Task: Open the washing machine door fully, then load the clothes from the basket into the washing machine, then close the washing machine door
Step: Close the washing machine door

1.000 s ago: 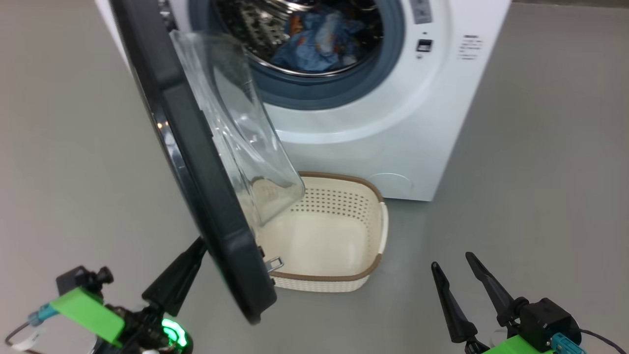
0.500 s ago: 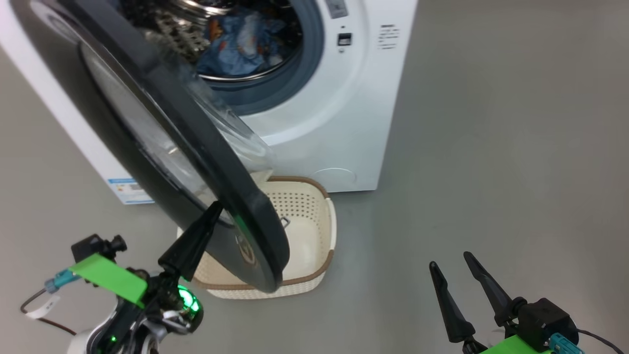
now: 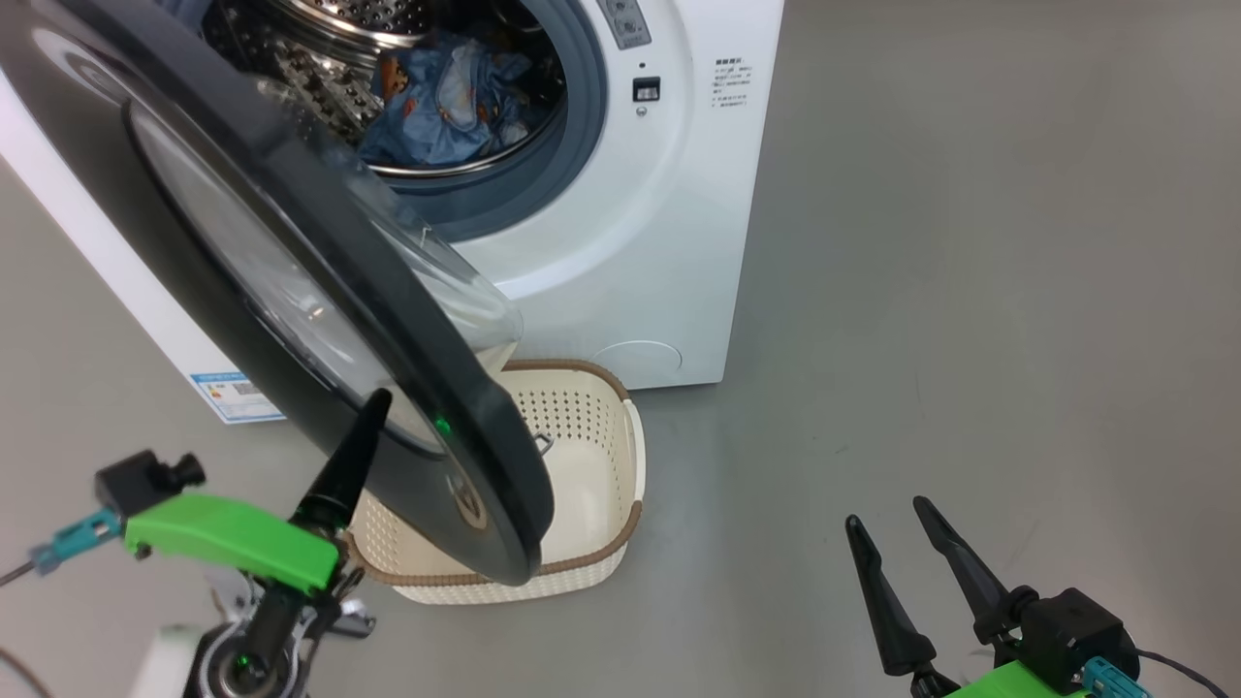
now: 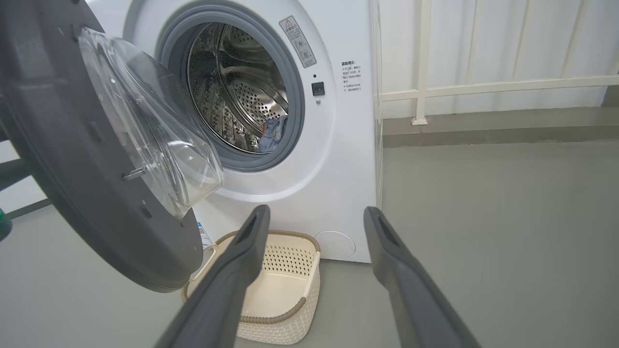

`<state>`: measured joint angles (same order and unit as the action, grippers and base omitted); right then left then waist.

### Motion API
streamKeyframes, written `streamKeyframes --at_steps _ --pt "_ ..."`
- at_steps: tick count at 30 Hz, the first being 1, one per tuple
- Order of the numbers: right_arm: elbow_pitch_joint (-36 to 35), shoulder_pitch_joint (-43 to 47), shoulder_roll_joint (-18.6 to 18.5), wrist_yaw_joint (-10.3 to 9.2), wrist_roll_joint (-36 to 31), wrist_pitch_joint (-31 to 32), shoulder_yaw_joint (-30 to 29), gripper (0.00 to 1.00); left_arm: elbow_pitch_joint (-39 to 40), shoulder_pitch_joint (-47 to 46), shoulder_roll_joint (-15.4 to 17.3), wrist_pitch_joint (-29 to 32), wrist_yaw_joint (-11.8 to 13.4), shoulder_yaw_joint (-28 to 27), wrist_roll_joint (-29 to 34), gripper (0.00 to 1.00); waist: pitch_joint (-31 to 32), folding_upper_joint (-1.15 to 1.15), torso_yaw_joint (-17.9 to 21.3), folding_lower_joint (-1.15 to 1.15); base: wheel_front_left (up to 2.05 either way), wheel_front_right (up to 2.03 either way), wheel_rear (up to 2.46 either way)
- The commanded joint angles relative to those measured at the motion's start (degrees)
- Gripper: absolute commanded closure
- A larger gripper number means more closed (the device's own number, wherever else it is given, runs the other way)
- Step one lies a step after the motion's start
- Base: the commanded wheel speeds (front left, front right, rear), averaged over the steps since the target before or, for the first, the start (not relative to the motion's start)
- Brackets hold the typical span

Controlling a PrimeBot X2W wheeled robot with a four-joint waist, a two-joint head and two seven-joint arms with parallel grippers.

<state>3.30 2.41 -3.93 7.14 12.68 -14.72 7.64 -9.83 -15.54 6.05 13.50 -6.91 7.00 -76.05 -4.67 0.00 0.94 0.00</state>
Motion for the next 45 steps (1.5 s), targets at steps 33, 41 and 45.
streamKeyframes --at_steps 33,41,45 --pt "-1.9 1.45 -1.34 0.35 -0.08 -0.28 -1.72 0.0 -2.06 17.92 0.69 -28.49 2.58 -9.29 58.83 0.0 3.88 0.0 -2.52 0.0 0.0 0.0 0.0" --pt "-0.89 1.24 -0.73 0.35 -0.49 -0.28 -3.47 0.0 -3.13 17.47 -1.13 -28.49 0.54 -12.35 61.22 0.0 4.15 0.0 -3.89 0.0 0.0 0.0 0.0" --pt "-0.31 1.32 -0.54 0.35 -0.54 -0.28 -3.67 0.02 -3.32 17.27 -1.72 -28.49 0.02 -12.81 61.99 0.0 4.18 0.0 -4.62 0.0 0.0 0.0 0.0"
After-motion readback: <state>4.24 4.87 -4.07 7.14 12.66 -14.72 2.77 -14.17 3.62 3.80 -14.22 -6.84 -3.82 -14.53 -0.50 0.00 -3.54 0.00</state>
